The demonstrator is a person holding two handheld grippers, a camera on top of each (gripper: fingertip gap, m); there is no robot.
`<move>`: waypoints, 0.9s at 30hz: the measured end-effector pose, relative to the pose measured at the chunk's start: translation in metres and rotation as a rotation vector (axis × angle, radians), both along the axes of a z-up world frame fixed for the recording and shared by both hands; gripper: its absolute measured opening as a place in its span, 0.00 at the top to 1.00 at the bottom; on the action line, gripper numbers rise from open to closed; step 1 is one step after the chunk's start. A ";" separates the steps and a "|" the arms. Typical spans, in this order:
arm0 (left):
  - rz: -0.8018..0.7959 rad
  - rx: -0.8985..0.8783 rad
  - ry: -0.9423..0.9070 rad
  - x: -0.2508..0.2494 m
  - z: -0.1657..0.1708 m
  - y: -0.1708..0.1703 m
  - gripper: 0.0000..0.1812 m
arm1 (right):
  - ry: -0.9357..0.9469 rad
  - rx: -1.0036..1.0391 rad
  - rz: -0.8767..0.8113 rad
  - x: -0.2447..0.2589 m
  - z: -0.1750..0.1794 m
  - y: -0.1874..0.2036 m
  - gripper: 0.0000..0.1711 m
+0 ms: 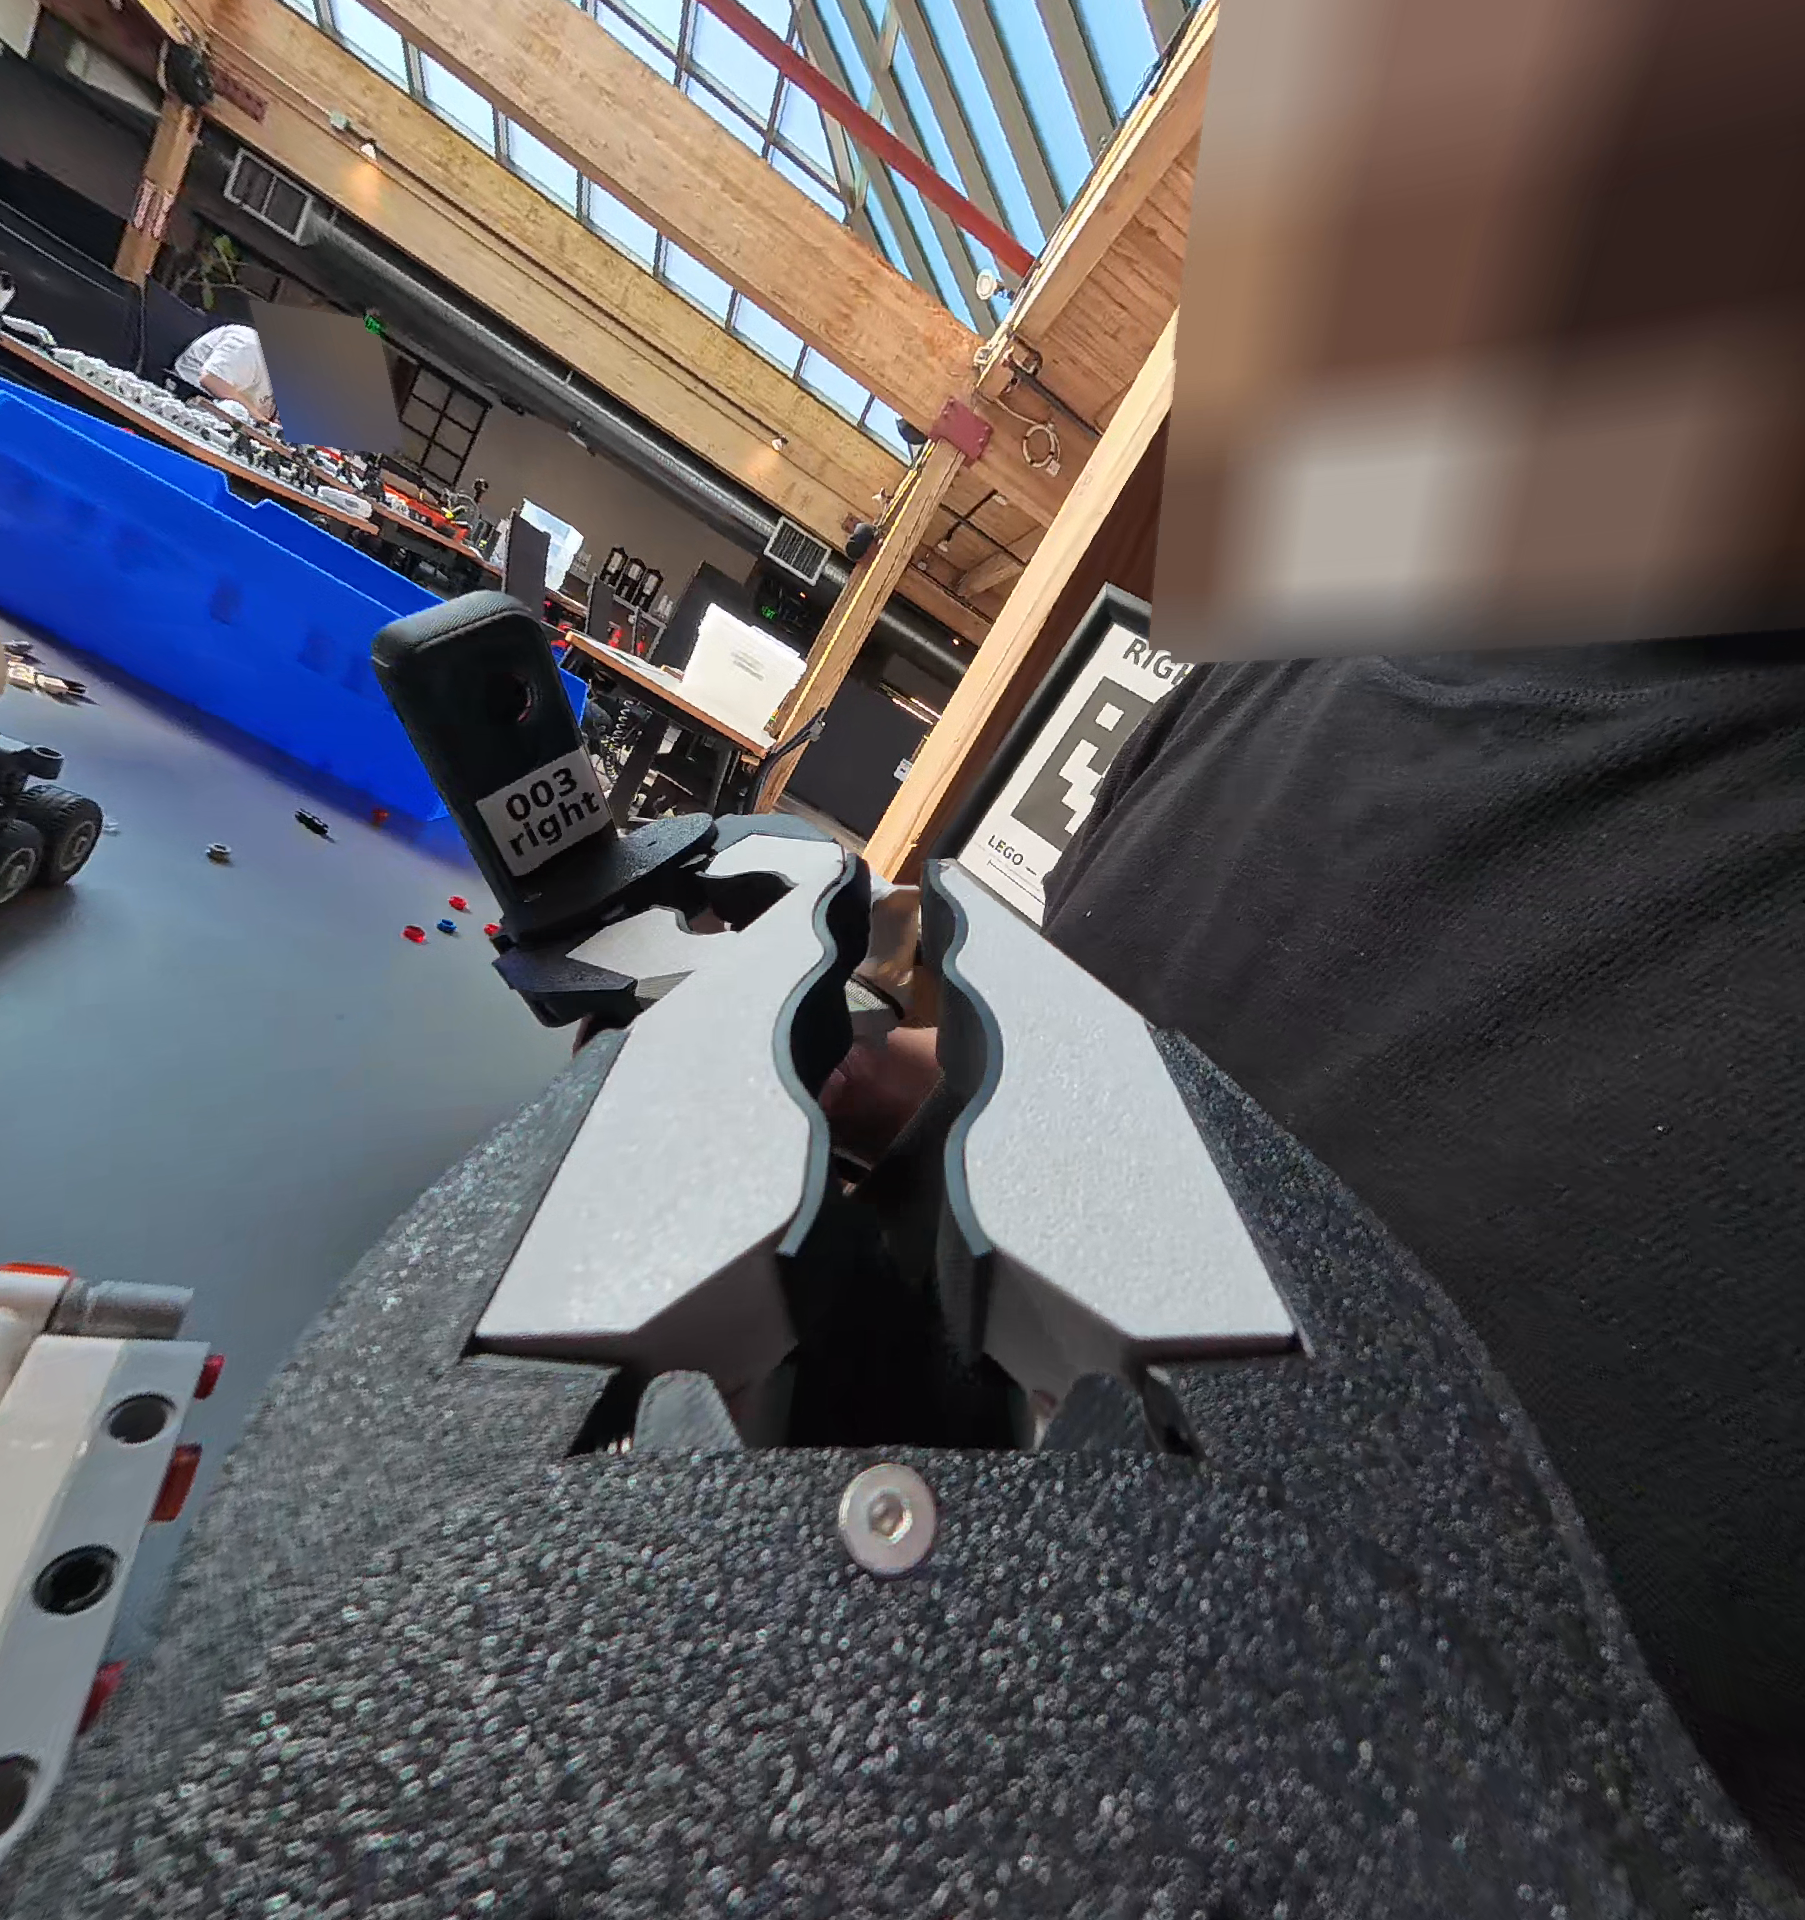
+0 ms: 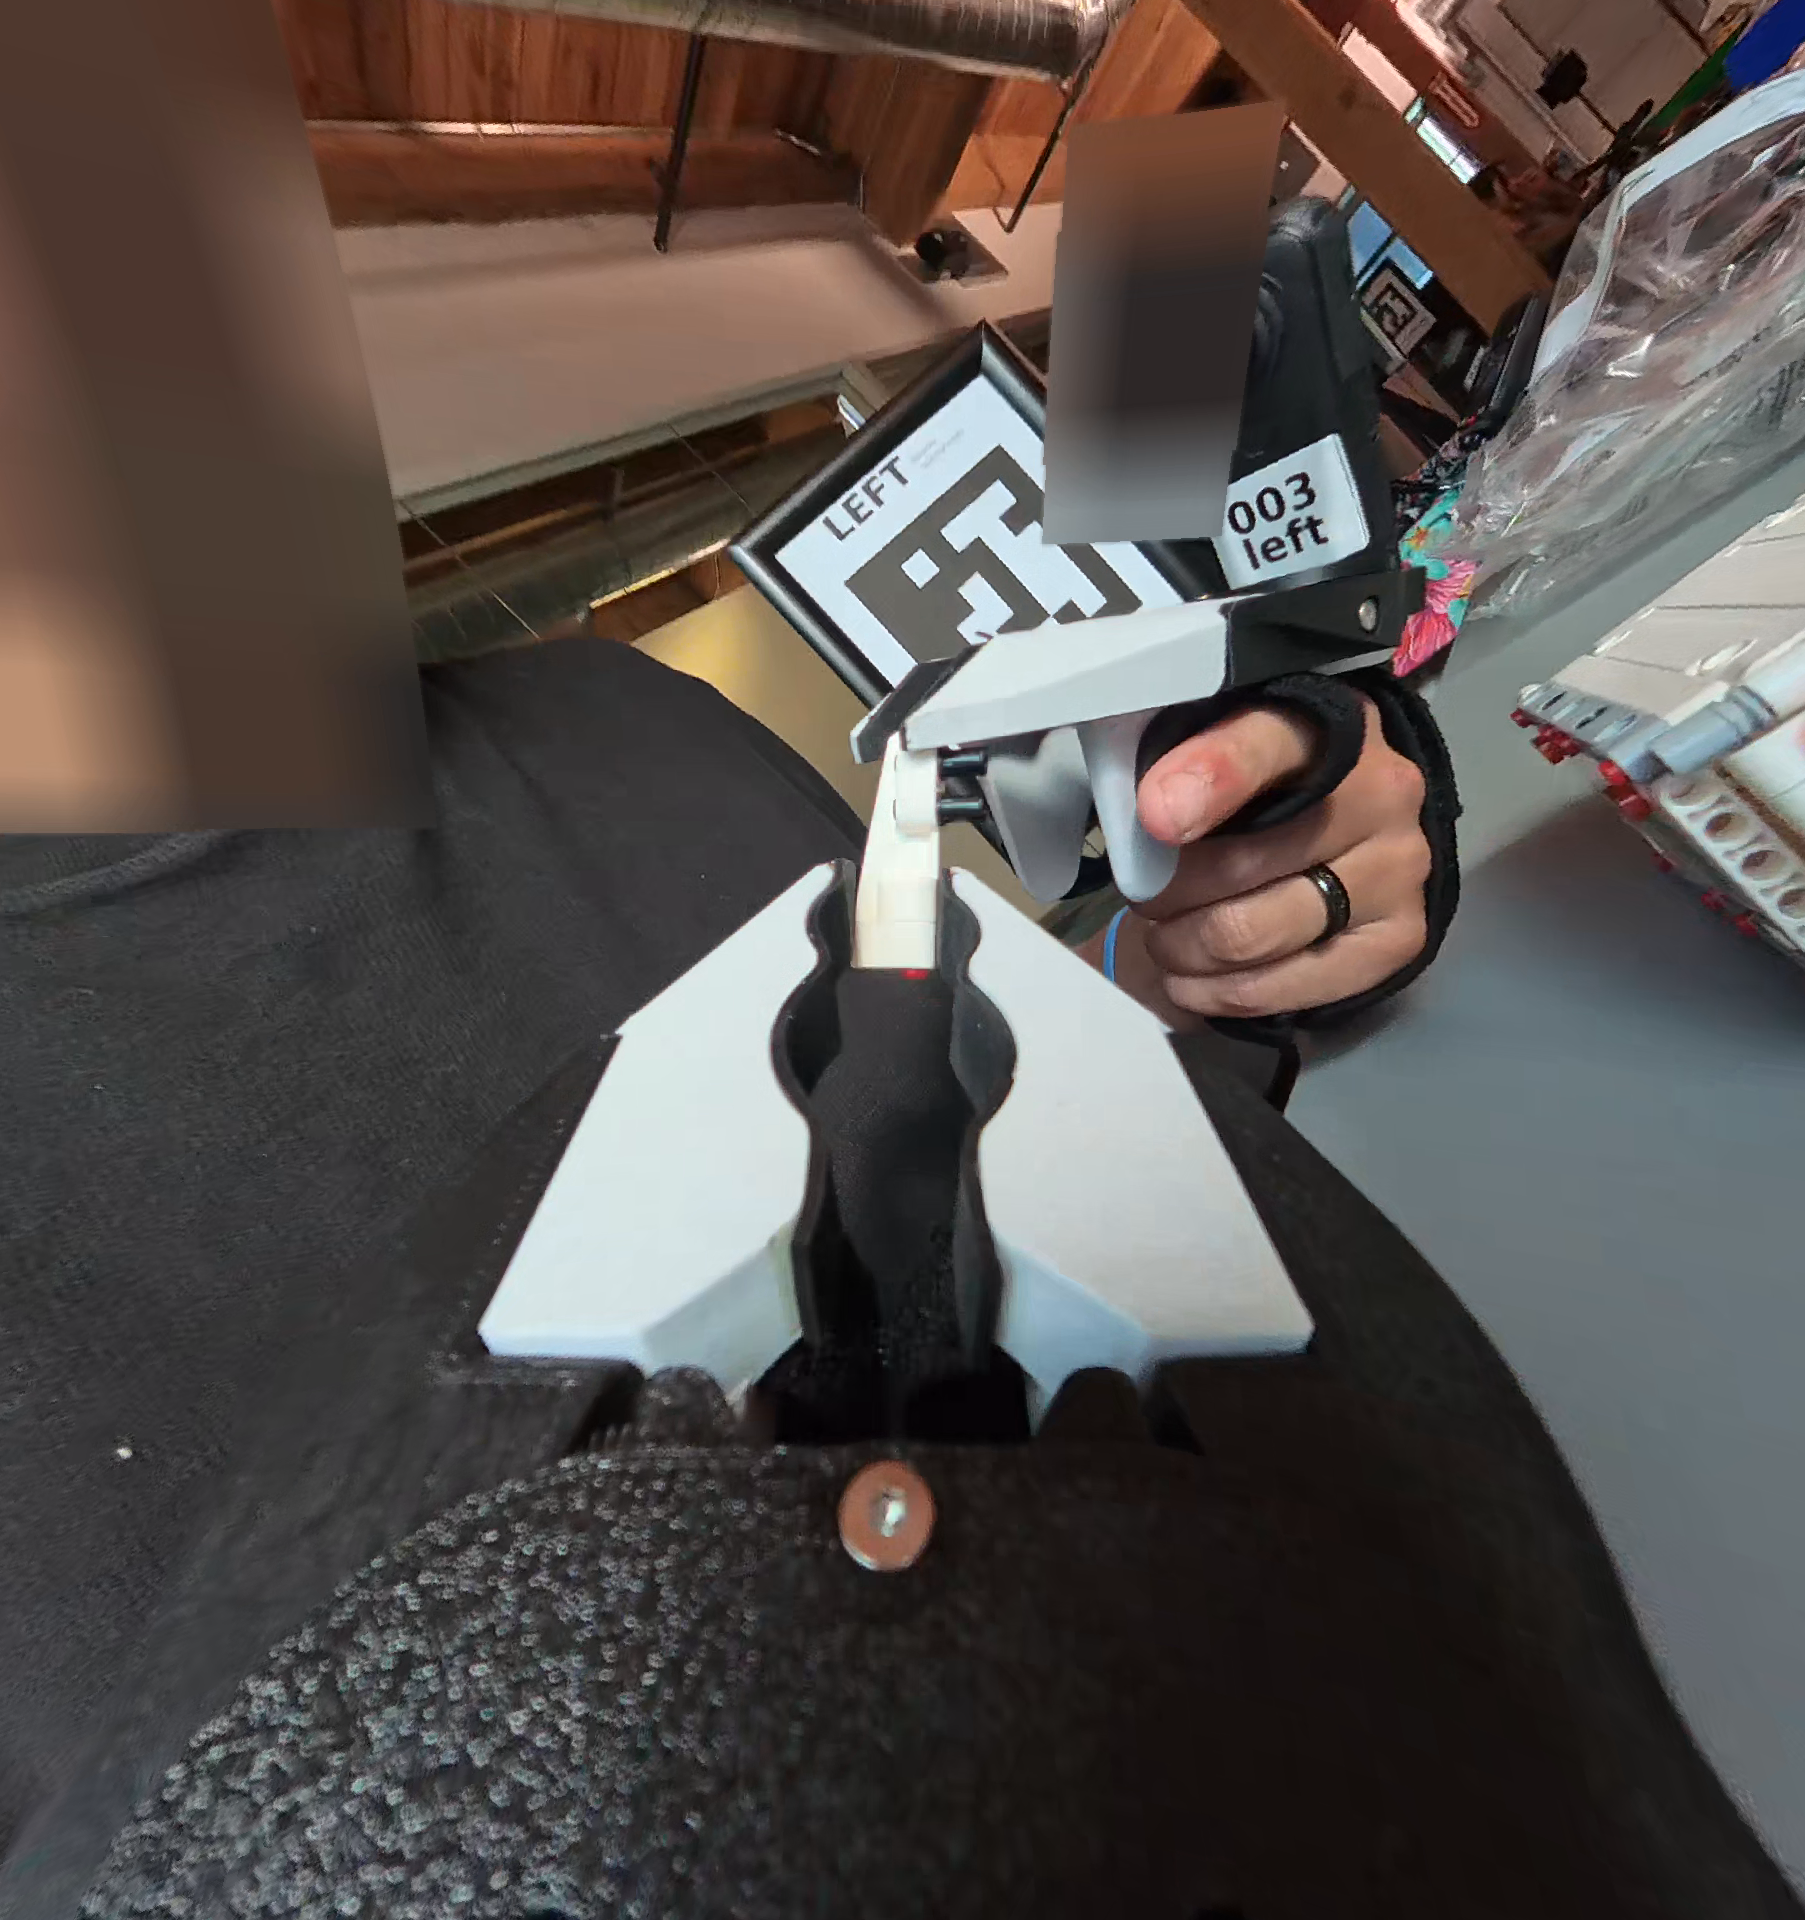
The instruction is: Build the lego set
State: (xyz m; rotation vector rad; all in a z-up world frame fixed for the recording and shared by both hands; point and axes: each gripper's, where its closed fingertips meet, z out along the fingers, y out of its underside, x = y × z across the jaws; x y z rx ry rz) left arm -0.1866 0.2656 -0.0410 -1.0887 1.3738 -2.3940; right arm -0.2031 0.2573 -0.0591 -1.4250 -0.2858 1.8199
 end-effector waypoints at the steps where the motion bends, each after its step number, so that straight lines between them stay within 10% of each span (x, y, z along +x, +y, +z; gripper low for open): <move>1: 0.007 -0.006 0.000 0.002 0.001 0.002 0.96 | 0.028 -0.019 -0.002 0.003 0.000 0.003 0.92; 27: 0.174 0.181 0.068 0.025 -0.008 0.020 1.00 | 0.209 -0.253 -0.096 0.038 -0.009 0.034 0.94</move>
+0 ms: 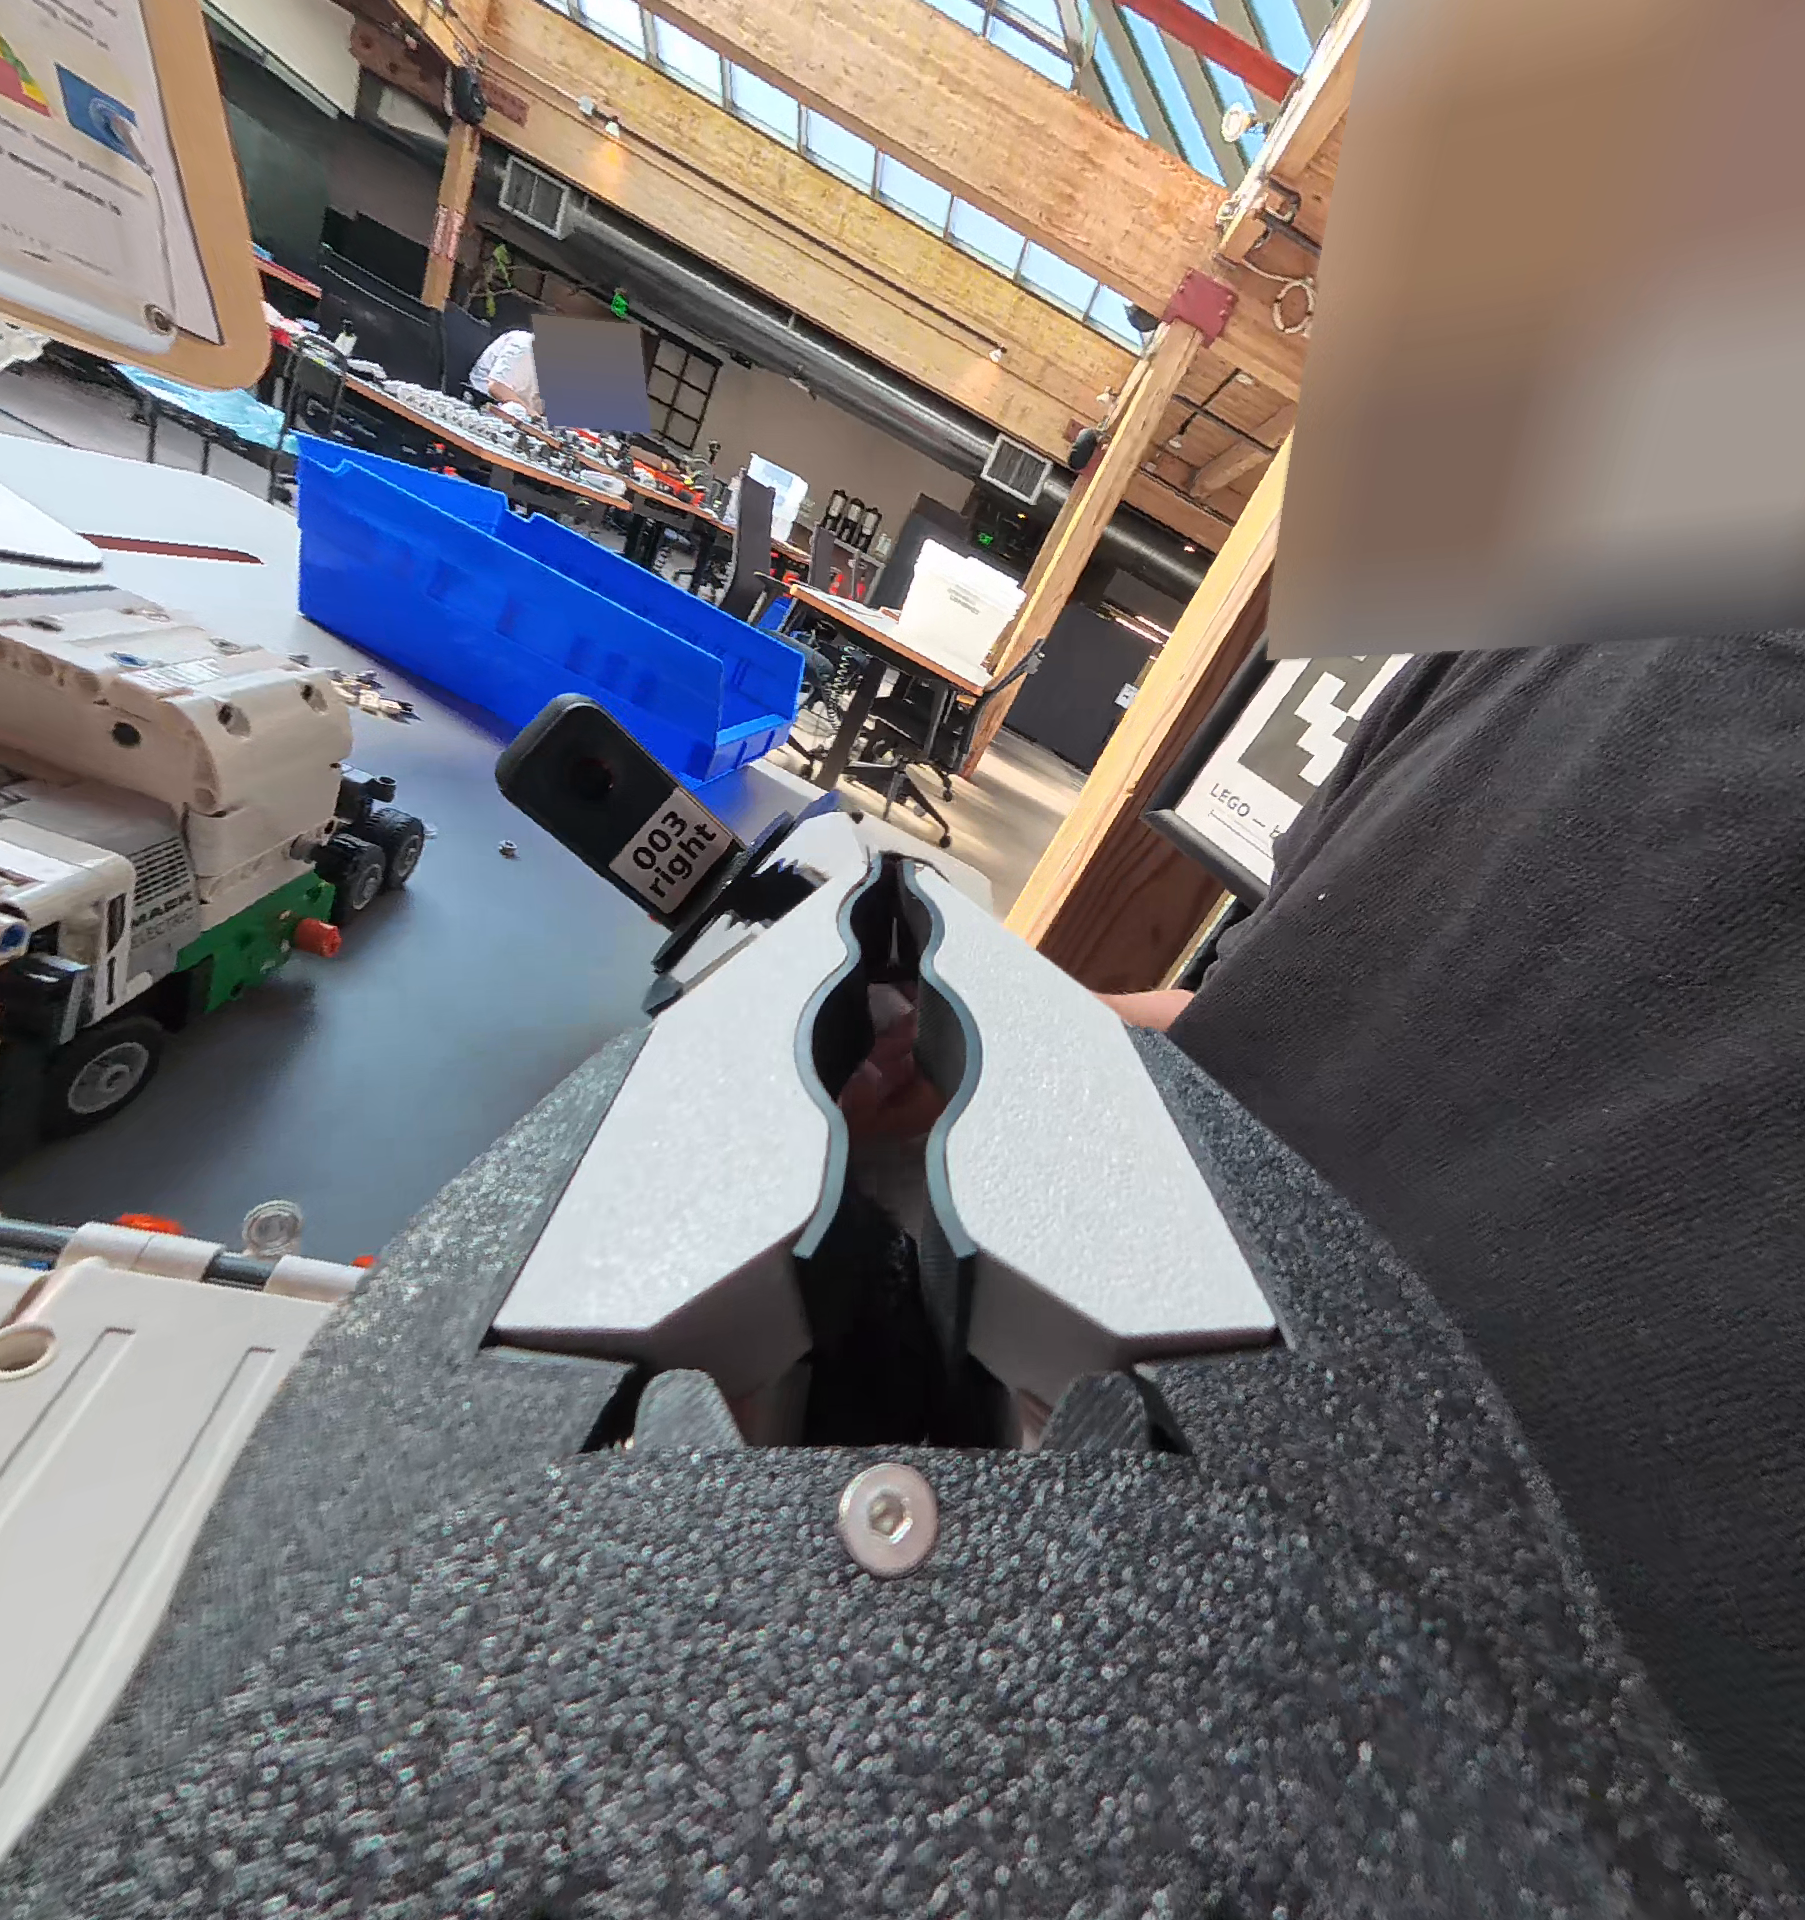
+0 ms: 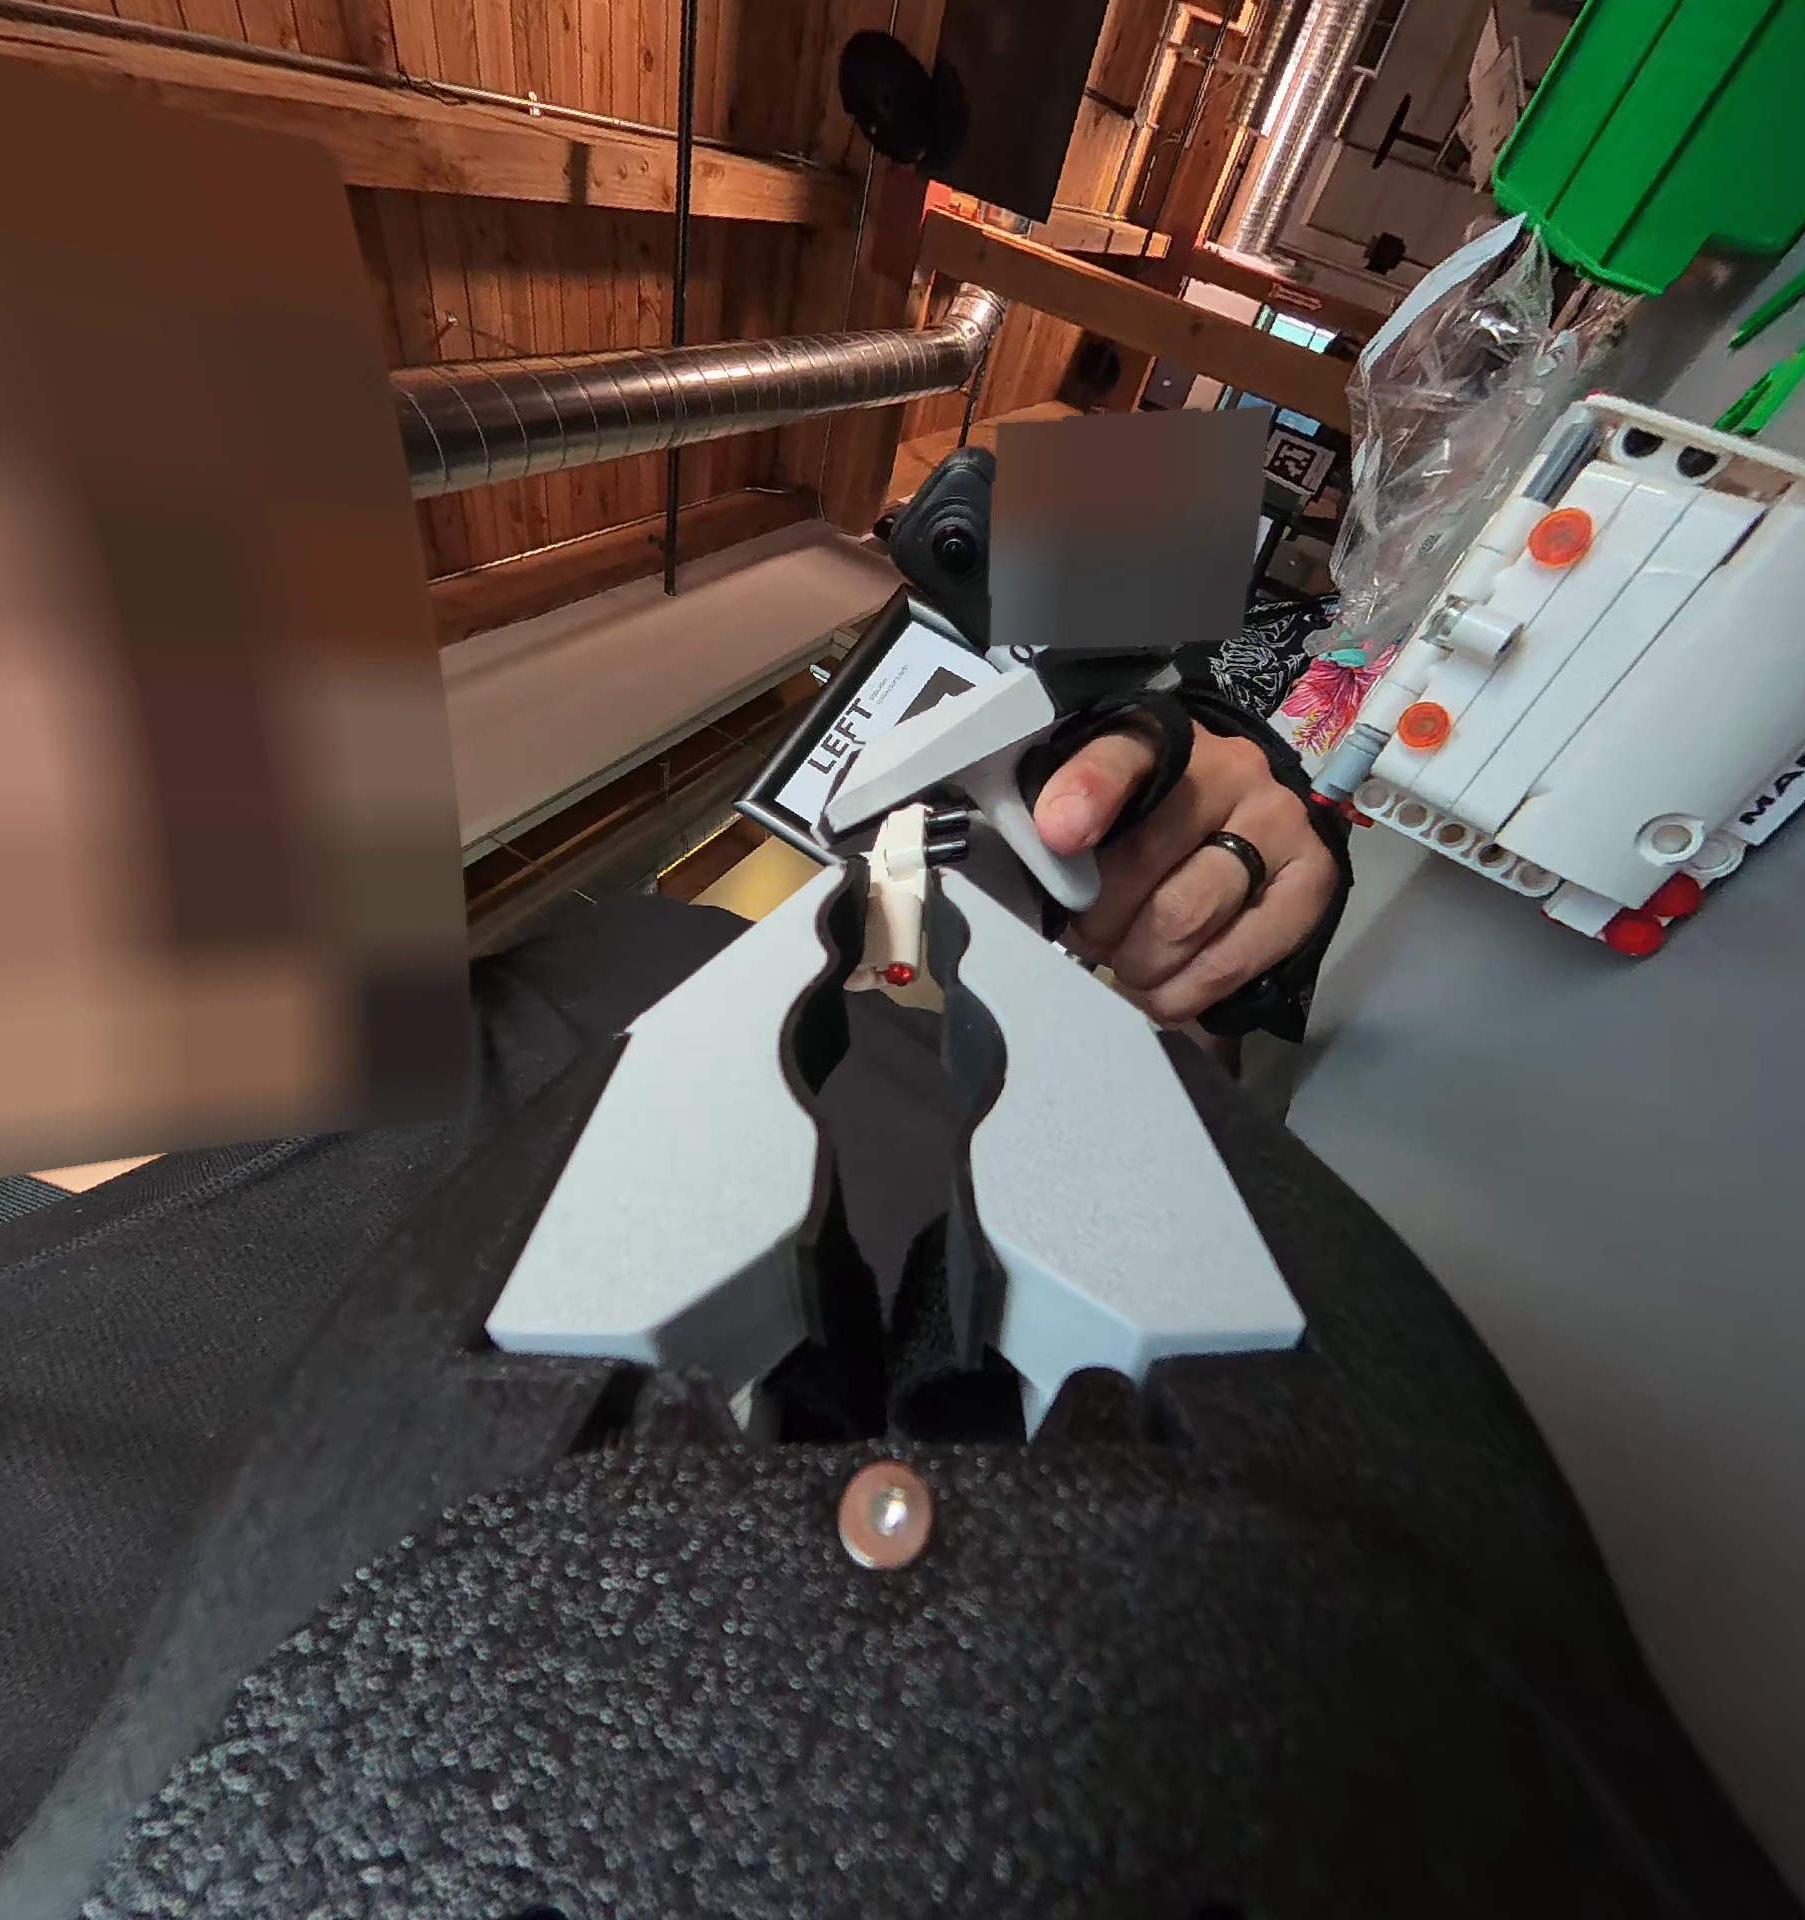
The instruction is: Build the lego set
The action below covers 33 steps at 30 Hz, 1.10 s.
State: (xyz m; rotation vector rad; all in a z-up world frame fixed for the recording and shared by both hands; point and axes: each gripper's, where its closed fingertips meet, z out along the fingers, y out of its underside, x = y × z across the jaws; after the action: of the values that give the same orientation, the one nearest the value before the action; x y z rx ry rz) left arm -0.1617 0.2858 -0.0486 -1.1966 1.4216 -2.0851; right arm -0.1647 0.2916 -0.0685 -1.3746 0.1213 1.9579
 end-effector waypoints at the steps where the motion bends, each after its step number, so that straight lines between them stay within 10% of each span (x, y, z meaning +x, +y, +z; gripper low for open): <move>1: 0.021 0.006 0.001 0.001 0.000 0.002 1.00 | -0.004 0.004 0.000 0.000 0.000 0.000 0.94; 11: 0.158 0.391 -0.006 -0.007 -0.014 0.004 0.93 | 0.122 -0.062 0.150 -0.002 0.003 -0.015 0.95; 27: 0.055 0.525 0.004 -0.018 -0.018 -0.013 0.99 | 0.107 -0.092 0.218 -0.017 -0.006 -0.022 0.94; 33: 0.085 0.579 0.129 -0.014 -0.034 -0.004 1.00 | -0.338 0.057 -0.023 0.000 -0.019 -0.011 0.91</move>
State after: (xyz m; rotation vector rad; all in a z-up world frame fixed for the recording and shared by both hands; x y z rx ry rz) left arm -0.1754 0.2822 -0.0829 -1.1272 1.8239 -1.4052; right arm -0.1648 0.2805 -0.0876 -1.6350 -0.0773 1.6690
